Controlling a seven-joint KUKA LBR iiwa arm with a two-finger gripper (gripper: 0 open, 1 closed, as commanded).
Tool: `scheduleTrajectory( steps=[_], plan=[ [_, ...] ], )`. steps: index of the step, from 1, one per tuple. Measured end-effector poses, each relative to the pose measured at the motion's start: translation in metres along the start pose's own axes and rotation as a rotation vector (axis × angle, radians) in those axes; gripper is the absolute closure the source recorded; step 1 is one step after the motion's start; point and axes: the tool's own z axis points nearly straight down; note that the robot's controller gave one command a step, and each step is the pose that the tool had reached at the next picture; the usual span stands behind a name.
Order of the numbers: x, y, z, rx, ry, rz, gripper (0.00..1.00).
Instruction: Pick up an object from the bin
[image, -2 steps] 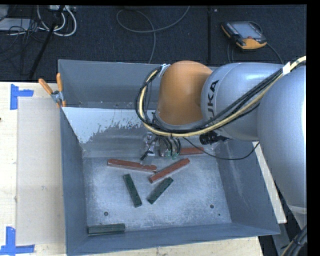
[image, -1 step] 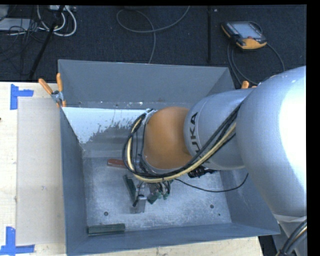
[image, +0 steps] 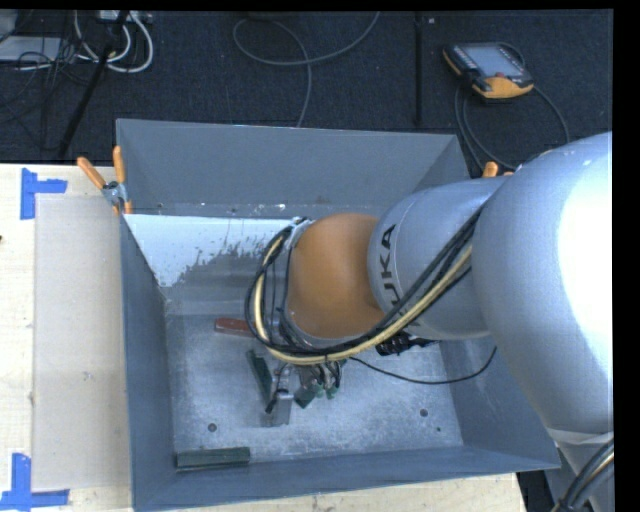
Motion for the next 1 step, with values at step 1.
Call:
scheduleTrajectory(
  steps=[1],
  plan=[
    [-0.0202,-0.0326,-0.0023,-0.002,-0.001,0.032,0.00]
  ],
)
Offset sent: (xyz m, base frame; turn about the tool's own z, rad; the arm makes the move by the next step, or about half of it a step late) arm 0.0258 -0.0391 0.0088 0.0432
